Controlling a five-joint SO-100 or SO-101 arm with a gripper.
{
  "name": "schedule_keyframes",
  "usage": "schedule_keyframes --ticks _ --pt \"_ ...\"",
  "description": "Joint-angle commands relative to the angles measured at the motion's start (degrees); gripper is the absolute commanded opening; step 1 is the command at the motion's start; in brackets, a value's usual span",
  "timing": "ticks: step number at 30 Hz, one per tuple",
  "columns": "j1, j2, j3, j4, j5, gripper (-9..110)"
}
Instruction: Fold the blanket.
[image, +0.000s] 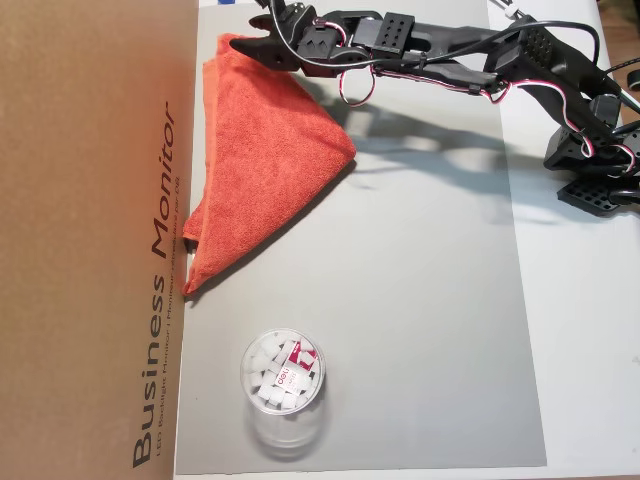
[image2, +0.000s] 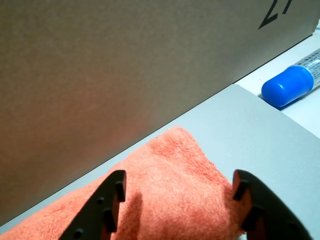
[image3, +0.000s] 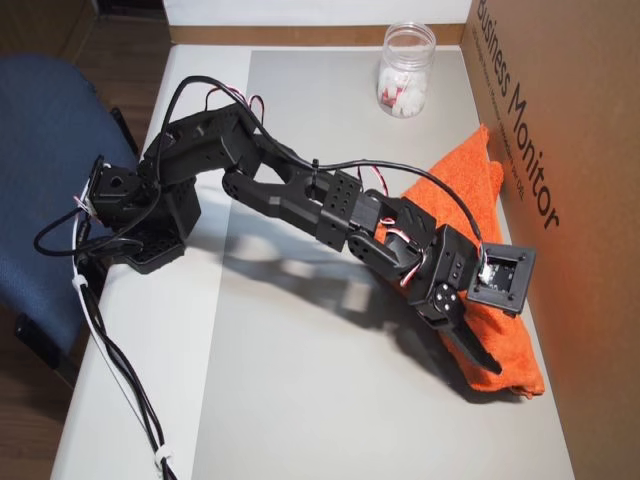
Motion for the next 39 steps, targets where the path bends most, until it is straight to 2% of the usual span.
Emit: schedule_keyframes --ticks 1,9,16,21,34,39 --pt "-0.4 1.6 -3.5 -1.3 0.7 23" --pt "-1.1 10.2 -2.0 0.2 -0.4 23" --pt "-1.2 19.5 5.6 5.9 -8.4 22" --pt "-1.1 25.2 10.1 8.0 -14.9 13" --pt "-1.1 40.1 22.1 8.2 -25.2 0" --pt "-1.5 45.7 26.8 8.2 -26.9 0"
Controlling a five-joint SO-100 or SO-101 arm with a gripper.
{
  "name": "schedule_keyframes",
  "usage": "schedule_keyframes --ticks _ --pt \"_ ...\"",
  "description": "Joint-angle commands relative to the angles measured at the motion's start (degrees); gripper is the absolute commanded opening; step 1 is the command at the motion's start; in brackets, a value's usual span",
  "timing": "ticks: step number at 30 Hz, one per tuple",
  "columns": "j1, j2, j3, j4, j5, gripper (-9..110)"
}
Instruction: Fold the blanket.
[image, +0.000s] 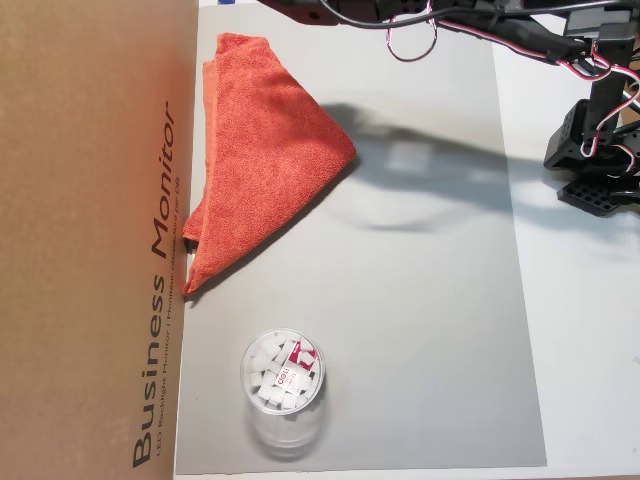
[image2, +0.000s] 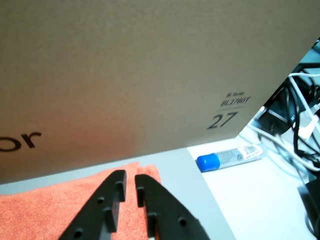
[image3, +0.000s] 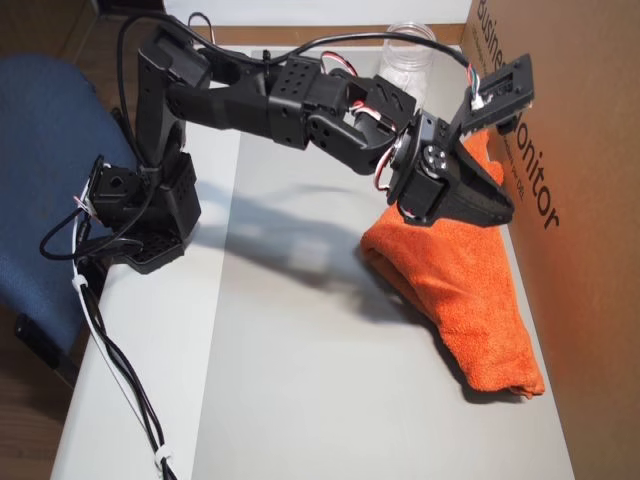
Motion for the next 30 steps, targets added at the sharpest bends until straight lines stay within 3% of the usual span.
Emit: schedule_keyframes --ticks 1,15,30 --pt "-0.7 7.4 1.2 0.0 -0.9 0" --pt "-1.6 26.0 20.0 0.0 -8.3 0" --pt "-5.6 47.7 43.5 0.0 -8.4 0"
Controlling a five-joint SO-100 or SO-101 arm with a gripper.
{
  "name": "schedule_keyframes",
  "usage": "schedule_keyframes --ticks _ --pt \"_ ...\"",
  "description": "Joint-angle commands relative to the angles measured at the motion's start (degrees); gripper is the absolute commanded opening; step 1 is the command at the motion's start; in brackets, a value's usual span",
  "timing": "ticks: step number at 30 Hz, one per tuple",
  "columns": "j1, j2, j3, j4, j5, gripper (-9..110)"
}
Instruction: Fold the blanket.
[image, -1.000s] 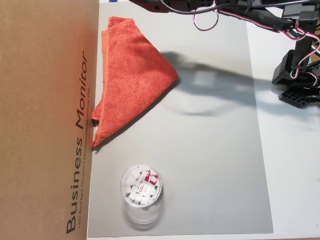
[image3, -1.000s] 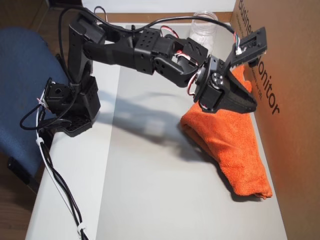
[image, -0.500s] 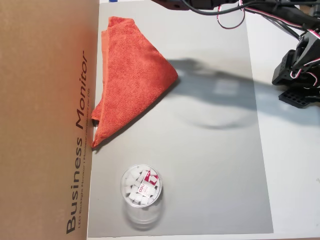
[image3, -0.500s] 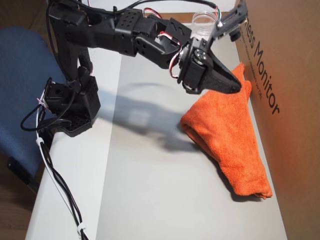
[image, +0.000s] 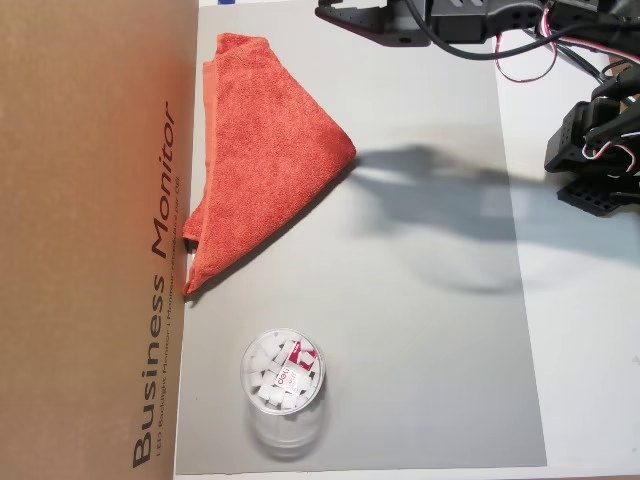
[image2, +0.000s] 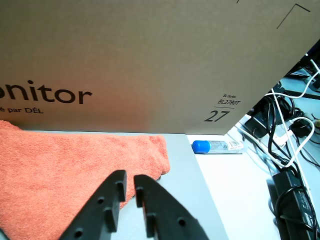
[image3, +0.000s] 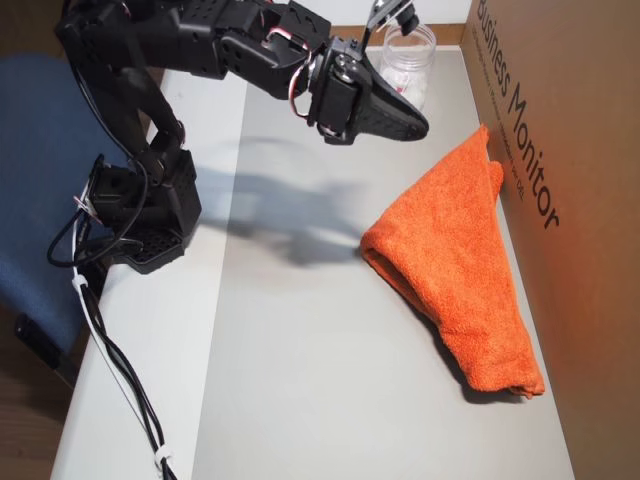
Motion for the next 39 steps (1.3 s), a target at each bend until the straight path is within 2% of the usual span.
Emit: schedule_keyframes --ticks 1,21,29,39 --pt "-1.1 6.0 1.9 0.0 -0.2 0" --pt "-8.9 20.4 20.5 0.4 0.6 0" --pt "-9.0 26.2 24.2 12.5 0.6 0" --pt "-10.1 36.1 35.4 13.4 0.5 0"
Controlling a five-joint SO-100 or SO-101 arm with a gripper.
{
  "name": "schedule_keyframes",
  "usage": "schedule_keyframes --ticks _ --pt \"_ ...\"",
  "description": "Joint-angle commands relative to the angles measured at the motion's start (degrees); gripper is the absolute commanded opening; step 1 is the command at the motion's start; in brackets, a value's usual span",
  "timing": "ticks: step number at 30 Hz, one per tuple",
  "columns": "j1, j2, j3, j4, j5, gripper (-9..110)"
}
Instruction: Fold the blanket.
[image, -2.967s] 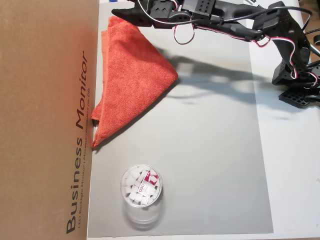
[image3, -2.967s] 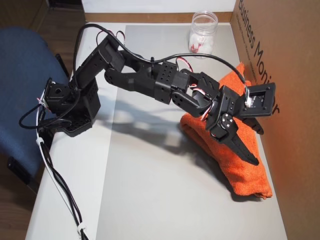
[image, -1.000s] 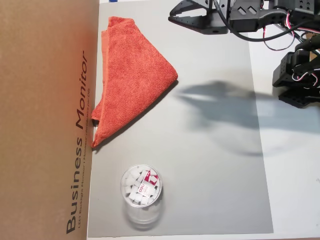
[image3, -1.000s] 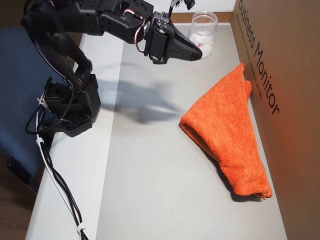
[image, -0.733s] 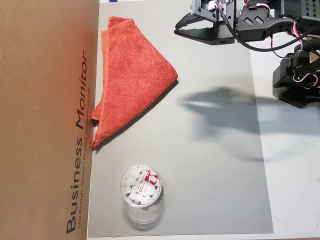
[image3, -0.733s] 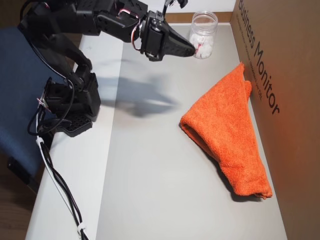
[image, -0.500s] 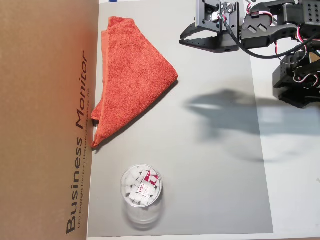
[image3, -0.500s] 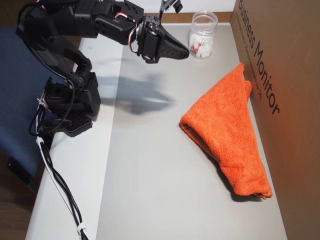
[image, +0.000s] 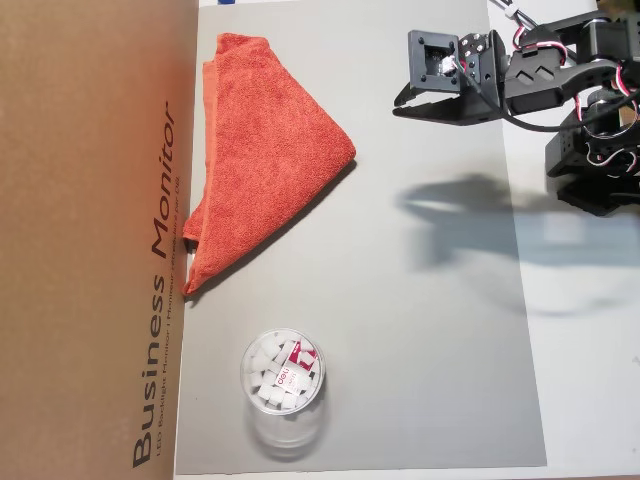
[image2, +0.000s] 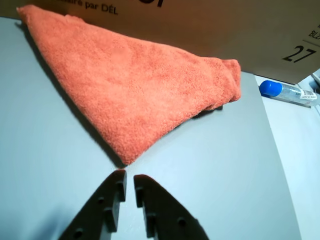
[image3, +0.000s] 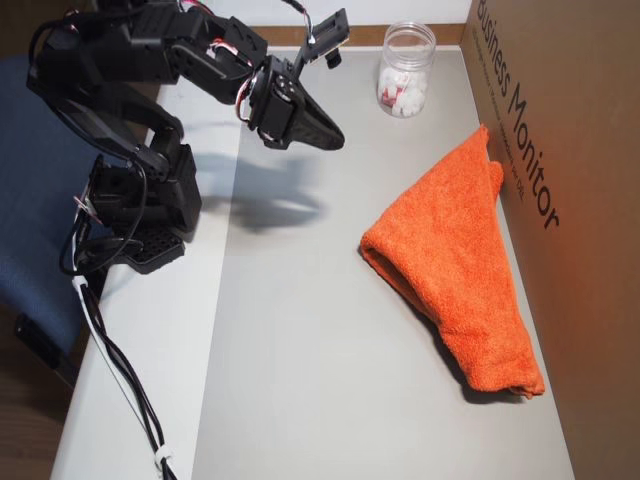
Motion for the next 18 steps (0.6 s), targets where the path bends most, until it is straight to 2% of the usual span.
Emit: schedule_keyframes --ticks 1,15,18 --pt "-0.9 4.9 2.6 0.2 0.3 0" --pt "-1.0 25.1 24.1 0.4 0.1 0" --pt "-1.0 28.1 26.1 3.5 0.0 0"
